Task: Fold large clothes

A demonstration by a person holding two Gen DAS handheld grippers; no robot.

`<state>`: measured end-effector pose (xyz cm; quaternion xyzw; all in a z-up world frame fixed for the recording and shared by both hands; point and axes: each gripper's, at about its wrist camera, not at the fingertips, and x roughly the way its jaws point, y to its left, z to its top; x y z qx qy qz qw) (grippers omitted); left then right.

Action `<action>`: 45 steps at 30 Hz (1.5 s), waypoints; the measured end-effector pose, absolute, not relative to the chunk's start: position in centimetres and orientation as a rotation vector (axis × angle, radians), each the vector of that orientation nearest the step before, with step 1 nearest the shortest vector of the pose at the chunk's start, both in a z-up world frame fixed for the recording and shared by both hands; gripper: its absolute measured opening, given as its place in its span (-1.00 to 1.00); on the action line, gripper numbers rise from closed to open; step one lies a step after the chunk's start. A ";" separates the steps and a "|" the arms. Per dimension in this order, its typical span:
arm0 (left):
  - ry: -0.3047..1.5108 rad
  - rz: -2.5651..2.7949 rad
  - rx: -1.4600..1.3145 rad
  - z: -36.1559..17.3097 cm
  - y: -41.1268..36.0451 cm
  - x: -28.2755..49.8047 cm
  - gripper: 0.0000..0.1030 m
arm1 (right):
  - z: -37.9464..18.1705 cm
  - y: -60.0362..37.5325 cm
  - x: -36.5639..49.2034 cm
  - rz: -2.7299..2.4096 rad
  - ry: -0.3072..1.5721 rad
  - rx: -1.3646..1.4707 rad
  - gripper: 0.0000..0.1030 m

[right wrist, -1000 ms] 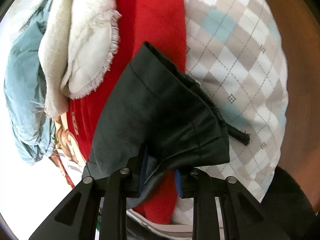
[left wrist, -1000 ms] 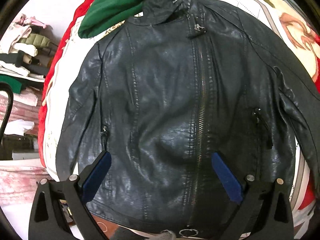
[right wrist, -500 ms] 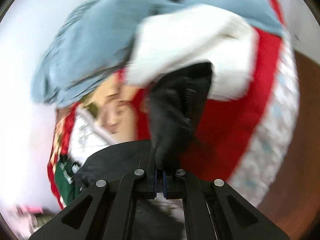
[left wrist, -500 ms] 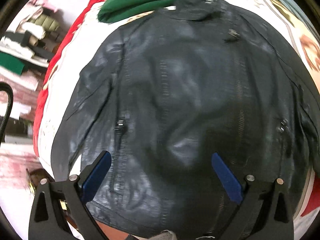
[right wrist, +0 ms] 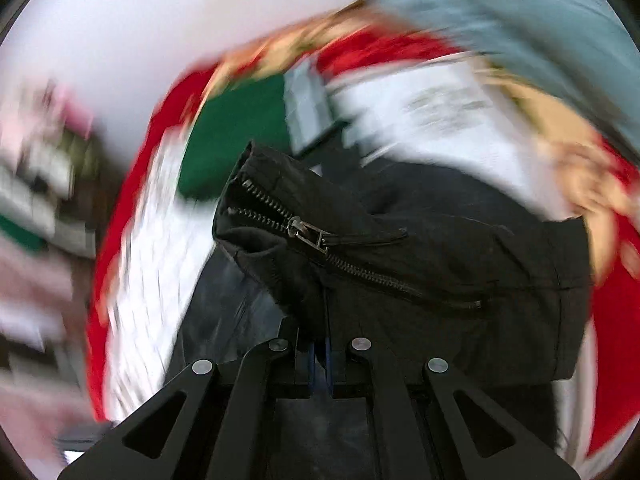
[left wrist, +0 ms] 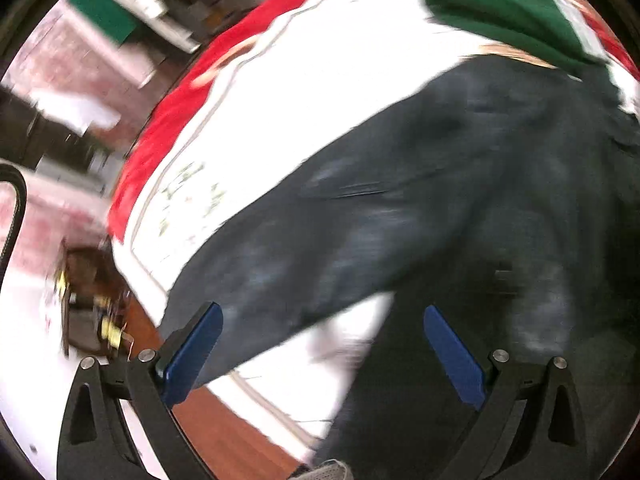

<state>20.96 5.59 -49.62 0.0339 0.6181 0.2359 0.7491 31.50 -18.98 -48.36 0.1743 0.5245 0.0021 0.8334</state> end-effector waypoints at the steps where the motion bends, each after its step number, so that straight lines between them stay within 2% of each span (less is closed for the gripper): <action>1: 1.359 0.544 0.060 -49.9 7.1 20.4 0.99 | -50.2 -15.7 32.4 0.046 1.152 0.306 -0.94; 4: 1.389 0.612 0.018 -50.8 10.8 18.9 0.99 | -56.8 -8.4 34.2 0.165 1.352 0.129 -0.93; 5: 1.397 0.627 -0.001 -50.9 11.6 18.2 0.99 | -58.8 -6.8 34.2 0.180 1.434 0.112 -0.81; 7: 1.410 0.656 -0.054 -51.0 13.8 16.5 0.99 | -59.7 -6.1 33.6 0.195 1.475 0.129 -0.61; 8: 1.415 0.659 -0.087 -51.1 14.8 15.8 0.99 | -59.2 -6.6 32.9 0.218 1.464 0.179 -0.40; 9: 1.421 0.661 -0.142 -51.2 15.9 14.7 1.00 | -58.7 -7.4 32.2 0.247 1.454 0.234 0.00; 11: 1.439 0.656 -0.292 -51.7 18.4 12.9 0.99 | -57.0 -10.1 30.1 0.257 1.425 0.329 0.47; 16: 1.449 0.661 -0.845 -56.8 25.0 7.8 0.98 | -55.9 -15.5 26.3 0.194 1.444 0.398 0.48; 18: 1.389 0.691 -1.082 -59.4 27.4 5.7 0.97 | -57.1 -17.1 24.7 0.157 1.492 0.424 0.48; 21: 1.269 0.724 -1.288 -61.6 29.7 3.8 0.89 | -58.8 -18.6 23.9 0.123 1.556 0.447 0.48; 24: 1.171 0.783 -1.419 -63.0 31.8 2.6 0.43 | -59.9 -17.9 22.8 0.120 1.570 0.466 0.48; 25: 1.130 0.805 -1.437 -63.0 32.4 2.2 0.09 | -59.9 -17.6 22.9 0.121 1.573 0.468 0.48; 26: 1.116 0.828 -1.419 -62.8 32.8 2.0 -0.47 | -60.1 -17.1 22.5 0.125 1.573 0.478 0.48; 27: 1.114 0.857 -1.373 -62.3 33.3 2.1 -0.71 | -60.1 -16.7 23.1 0.128 1.575 0.483 0.48; 28: 1.100 0.864 -1.342 -61.9 34.0 2.2 -0.77 | -60.2 -16.1 22.8 0.133 1.574 0.487 0.48; 32: 1.010 0.842 -1.216 -59.3 37.1 4.6 -0.83 | -58.5 -13.4 23.7 0.174 1.557 0.478 0.48; 37: 0.903 0.680 -1.133 -56.5 39.5 9.2 -0.79 | -57.2 -11.6 24.2 0.222 1.548 0.474 0.48; 42: 0.965 0.604 -1.222 -61.0 40.7 9.0 -0.47 | -57.6 -11.4 24.1 0.220 1.569 0.490 0.48; 44: 0.895 0.562 -1.327 -62.2 40.7 8.9 -0.21 | -57.9 -11.9 24.1 0.212 1.578 0.497 0.48; 45: 0.872 0.552 -1.363 -62.2 40.7 8.8 -0.15 | -58.0 -12.2 24.0 0.208 1.583 0.497 0.48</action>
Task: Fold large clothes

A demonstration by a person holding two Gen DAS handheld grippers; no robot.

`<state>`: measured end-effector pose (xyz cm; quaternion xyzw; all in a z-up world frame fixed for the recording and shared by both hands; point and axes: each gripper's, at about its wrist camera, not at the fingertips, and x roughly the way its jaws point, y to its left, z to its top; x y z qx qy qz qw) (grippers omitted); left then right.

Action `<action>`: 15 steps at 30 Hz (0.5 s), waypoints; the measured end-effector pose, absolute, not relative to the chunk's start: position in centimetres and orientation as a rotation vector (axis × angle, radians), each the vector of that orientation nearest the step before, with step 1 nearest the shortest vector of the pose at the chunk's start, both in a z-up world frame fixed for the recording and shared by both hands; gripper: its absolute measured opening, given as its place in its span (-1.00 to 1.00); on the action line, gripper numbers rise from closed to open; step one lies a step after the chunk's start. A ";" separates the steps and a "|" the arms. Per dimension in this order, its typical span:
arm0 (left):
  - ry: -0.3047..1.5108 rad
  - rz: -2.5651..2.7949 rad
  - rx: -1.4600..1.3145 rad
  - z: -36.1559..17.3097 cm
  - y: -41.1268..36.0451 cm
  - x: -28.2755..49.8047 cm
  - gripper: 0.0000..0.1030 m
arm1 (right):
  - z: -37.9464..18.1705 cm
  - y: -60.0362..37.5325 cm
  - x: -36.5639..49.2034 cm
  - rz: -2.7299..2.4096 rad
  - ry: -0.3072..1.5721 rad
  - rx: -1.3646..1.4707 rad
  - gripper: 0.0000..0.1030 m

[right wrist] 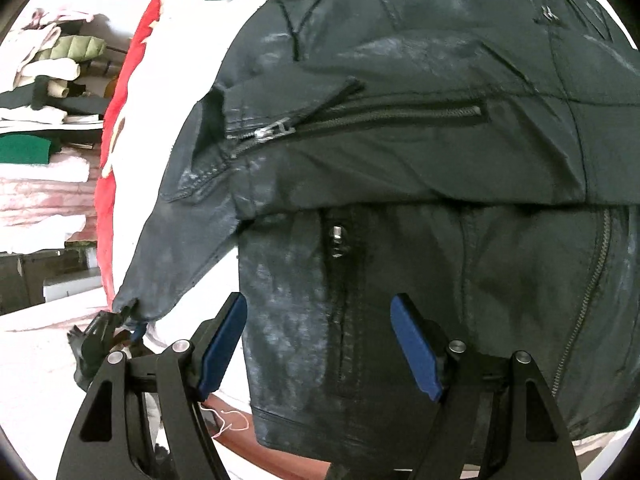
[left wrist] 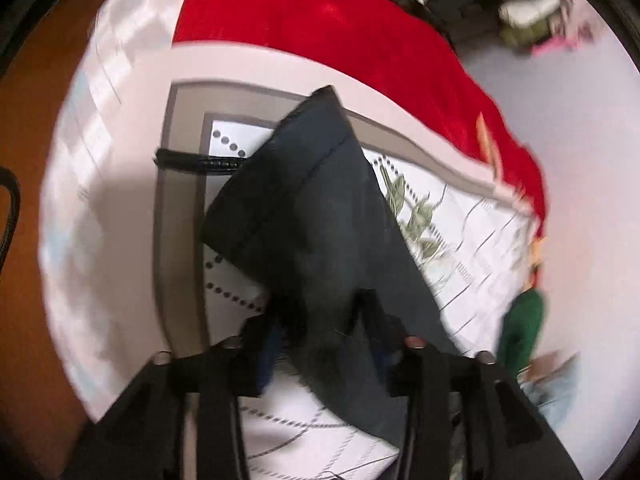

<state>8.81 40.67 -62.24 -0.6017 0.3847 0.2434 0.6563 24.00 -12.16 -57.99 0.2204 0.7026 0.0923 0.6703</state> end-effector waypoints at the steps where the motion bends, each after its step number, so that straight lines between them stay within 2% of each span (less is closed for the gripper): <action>1: 0.857 0.555 -1.374 -62.2 40.6 8.8 -0.07 | -58.3 -12.4 23.9 0.203 1.590 0.494 0.48; 3: 0.860 0.592 -1.329 -61.8 40.3 9.5 -0.07 | -58.9 -12.5 24.0 0.196 1.597 0.488 0.48; 4: 0.867 0.621 -1.284 -61.3 40.1 10.1 -0.17 | -59.2 -12.7 24.0 0.187 1.603 0.487 0.48; 5: 0.883 0.664 -1.206 -60.7 39.6 10.9 -0.61 | -59.4 -12.9 24.1 0.181 1.605 0.491 0.48; 6: 0.899 0.684 -1.134 -60.0 39.2 11.4 -0.83 | -59.5 -13.1 24.1 0.177 1.605 0.496 0.48; 15: 0.841 0.719 -0.871 -53.1 41.7 16.0 -0.92 | -58.0 -14.5 24.7 0.152 1.569 0.516 0.48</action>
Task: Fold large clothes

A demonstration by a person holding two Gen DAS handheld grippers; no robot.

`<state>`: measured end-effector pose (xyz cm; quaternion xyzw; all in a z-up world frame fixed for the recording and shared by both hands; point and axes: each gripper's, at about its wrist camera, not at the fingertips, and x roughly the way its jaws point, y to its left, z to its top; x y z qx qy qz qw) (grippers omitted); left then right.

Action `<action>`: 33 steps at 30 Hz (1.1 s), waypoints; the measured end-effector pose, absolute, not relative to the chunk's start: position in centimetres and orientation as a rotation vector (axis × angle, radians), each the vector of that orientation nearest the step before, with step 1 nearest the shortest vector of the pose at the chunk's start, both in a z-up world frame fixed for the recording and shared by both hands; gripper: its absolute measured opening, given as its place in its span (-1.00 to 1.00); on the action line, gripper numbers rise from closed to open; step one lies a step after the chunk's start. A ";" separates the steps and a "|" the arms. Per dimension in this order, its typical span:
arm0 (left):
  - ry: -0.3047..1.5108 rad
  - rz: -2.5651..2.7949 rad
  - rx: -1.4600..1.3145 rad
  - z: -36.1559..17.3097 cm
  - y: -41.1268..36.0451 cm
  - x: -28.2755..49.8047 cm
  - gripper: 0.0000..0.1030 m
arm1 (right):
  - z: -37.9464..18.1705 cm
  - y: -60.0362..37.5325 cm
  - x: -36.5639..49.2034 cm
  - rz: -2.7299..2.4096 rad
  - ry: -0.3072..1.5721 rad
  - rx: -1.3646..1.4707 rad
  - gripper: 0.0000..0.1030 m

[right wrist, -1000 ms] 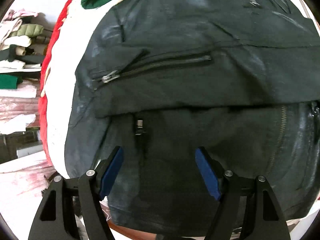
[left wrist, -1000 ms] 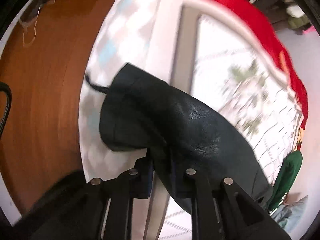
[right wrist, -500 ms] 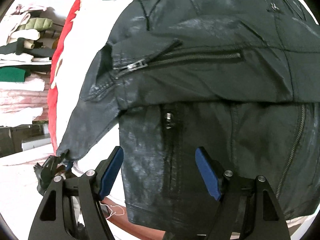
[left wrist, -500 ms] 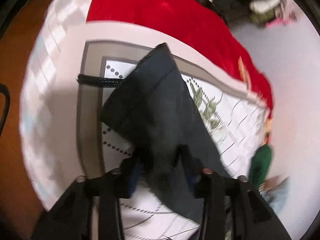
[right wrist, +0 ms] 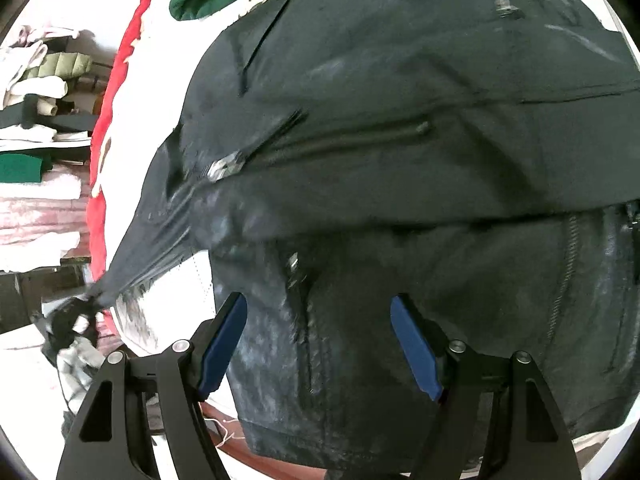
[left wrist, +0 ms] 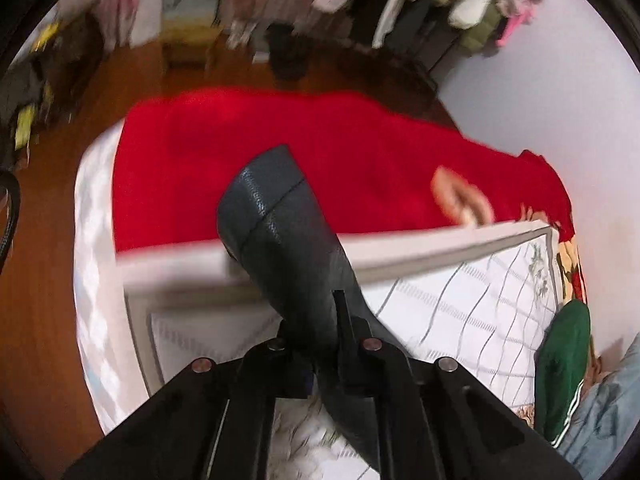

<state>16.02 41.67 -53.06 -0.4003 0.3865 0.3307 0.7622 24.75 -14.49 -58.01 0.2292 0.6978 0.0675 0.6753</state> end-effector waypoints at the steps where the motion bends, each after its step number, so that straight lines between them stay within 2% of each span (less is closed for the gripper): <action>1: 0.836 0.711 -0.814 -52.0 41.3 16.7 -0.92 | -57.8 -14.7 24.8 0.150 1.566 0.519 0.48; 3: 0.833 0.656 -0.692 -49.4 39.3 18.2 -0.92 | -57.4 -15.5 24.9 0.137 1.555 0.536 0.48; 7: 0.836 0.466 -0.375 -44.3 29.3 22.5 -0.93 | -56.9 -17.8 25.0 0.097 1.530 0.564 0.48; 12: 0.843 0.125 -0.248 -41.1 13.8 25.1 -0.93 | -56.2 -21.9 24.5 0.013 1.506 0.606 0.48; 16: 0.886 -0.130 -0.201 -41.1 1.5 26.7 -0.93 | -55.2 -25.8 23.6 -0.074 1.472 0.611 0.48; 20: 0.993 -0.341 -0.093 -44.2 -10.1 27.9 -0.89 | -55.3 -29.8 22.2 -0.172 1.460 0.593 0.48; 24: 1.113 -0.435 -0.004 -48.2 -16.3 28.2 -0.80 | -55.9 -33.7 20.6 -0.273 1.441 0.562 0.48; 25: 1.136 -0.448 0.006 -49.2 -17.1 27.9 -0.65 | -56.0 -34.6 20.3 -0.290 1.429 0.557 0.48; 26: 1.151 -0.461 0.010 -49.8 -17.4 27.5 -0.21 | -56.1 -35.1 19.9 -0.300 1.421 0.555 0.48; 27: 1.166 -0.483 0.003 -50.1 -17.5 27.1 0.10 | -56.1 -36.0 19.6 -0.309 1.409 0.559 0.48; 28: 1.172 -0.492 -0.004 -50.2 -18.2 26.6 0.68 | -56.1 -36.5 19.4 -0.310 1.401 0.563 0.48; 29: 1.171 -0.493 -0.021 -50.1 -18.0 26.7 0.83 | -56.1 -37.3 19.2 -0.313 1.397 0.565 0.48; 33: 1.177 -0.420 -0.040 -49.5 -15.6 26.6 0.83 | -55.6 -39.2 19.3 -0.320 1.374 0.584 0.48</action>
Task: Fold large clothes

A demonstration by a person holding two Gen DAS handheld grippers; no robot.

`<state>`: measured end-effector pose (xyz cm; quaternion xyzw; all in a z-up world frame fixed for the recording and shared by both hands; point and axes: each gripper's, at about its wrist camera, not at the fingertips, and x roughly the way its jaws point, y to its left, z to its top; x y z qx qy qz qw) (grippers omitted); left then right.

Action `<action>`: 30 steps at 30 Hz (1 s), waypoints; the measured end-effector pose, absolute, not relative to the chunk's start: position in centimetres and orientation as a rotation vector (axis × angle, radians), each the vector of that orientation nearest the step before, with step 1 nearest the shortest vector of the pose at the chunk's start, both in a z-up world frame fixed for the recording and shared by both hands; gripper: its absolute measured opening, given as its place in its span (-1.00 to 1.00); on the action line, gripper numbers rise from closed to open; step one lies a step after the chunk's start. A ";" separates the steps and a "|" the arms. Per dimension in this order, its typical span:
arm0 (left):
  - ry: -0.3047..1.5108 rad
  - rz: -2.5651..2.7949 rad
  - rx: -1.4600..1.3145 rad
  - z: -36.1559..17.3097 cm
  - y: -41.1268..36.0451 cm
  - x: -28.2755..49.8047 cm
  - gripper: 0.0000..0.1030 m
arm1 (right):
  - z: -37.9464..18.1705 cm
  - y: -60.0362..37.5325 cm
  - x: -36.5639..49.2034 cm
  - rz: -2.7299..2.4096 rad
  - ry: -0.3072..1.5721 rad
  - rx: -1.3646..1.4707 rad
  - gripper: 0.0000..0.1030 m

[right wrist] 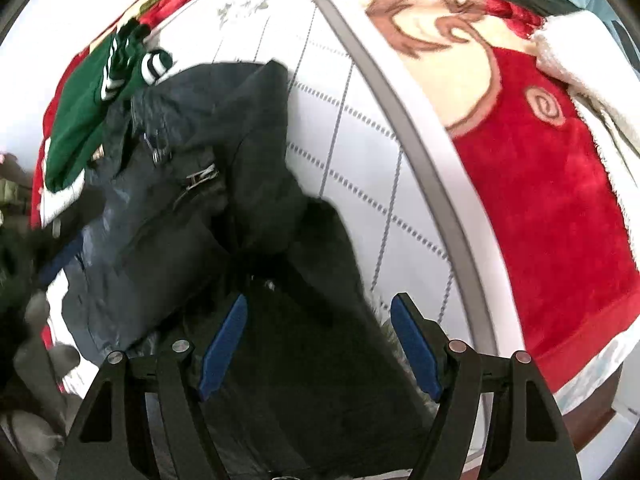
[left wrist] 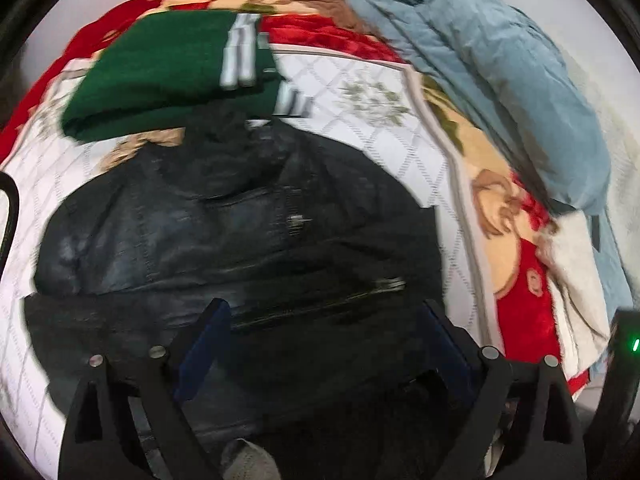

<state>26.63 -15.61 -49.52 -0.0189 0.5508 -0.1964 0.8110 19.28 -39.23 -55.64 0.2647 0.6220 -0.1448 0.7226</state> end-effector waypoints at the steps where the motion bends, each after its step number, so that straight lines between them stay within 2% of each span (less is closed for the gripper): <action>1: 1.176 -0.386 -0.051 -49.0 -14.4 26.4 0.83 | -55.5 -39.6 19.5 -0.316 1.364 0.598 0.48; 8: 1.180 0.018 -0.064 -48.5 -2.2 23.7 0.83 | -55.1 -39.9 25.2 -0.144 1.343 0.741 0.48; 12: 1.301 0.268 -0.035 -52.8 3.5 22.3 0.83 | -57.0 -36.8 29.9 -0.052 1.384 0.610 0.48; 14: 1.316 0.342 -0.029 -53.5 5.0 21.3 0.83 | -59.2 -34.8 32.1 -0.039 1.470 0.486 0.48; 16: 1.322 0.389 0.009 -54.1 5.6 19.7 0.83 | -60.8 -33.0 33.3 -0.010 1.528 0.346 -0.15; 18: 1.358 0.401 0.029 -55.0 5.8 18.1 0.83 | -61.1 -31.9 33.7 -0.025 1.525 0.208 -0.60; 22: 1.442 0.340 0.032 -56.7 4.4 15.9 0.83 | -57.3 -33.5 32.6 -0.149 1.355 0.111 -0.75; 25: 1.464 0.301 0.098 -57.9 2.6 16.4 0.83 | -57.7 -35.8 32.3 -0.190 1.389 0.167 -0.77; 28: 1.462 0.332 0.164 -59.5 1.8 17.5 0.88 | -58.5 -38.6 31.6 -0.130 1.455 0.346 -0.76; 29: 1.450 0.339 0.164 -59.5 1.9 18.0 0.88 | -58.0 -39.4 31.2 -0.110 1.450 0.393 -0.71; 30: 1.438 0.345 0.171 -59.5 2.0 18.3 0.88 | -57.4 -40.2 30.6 -0.100 1.446 0.431 -0.40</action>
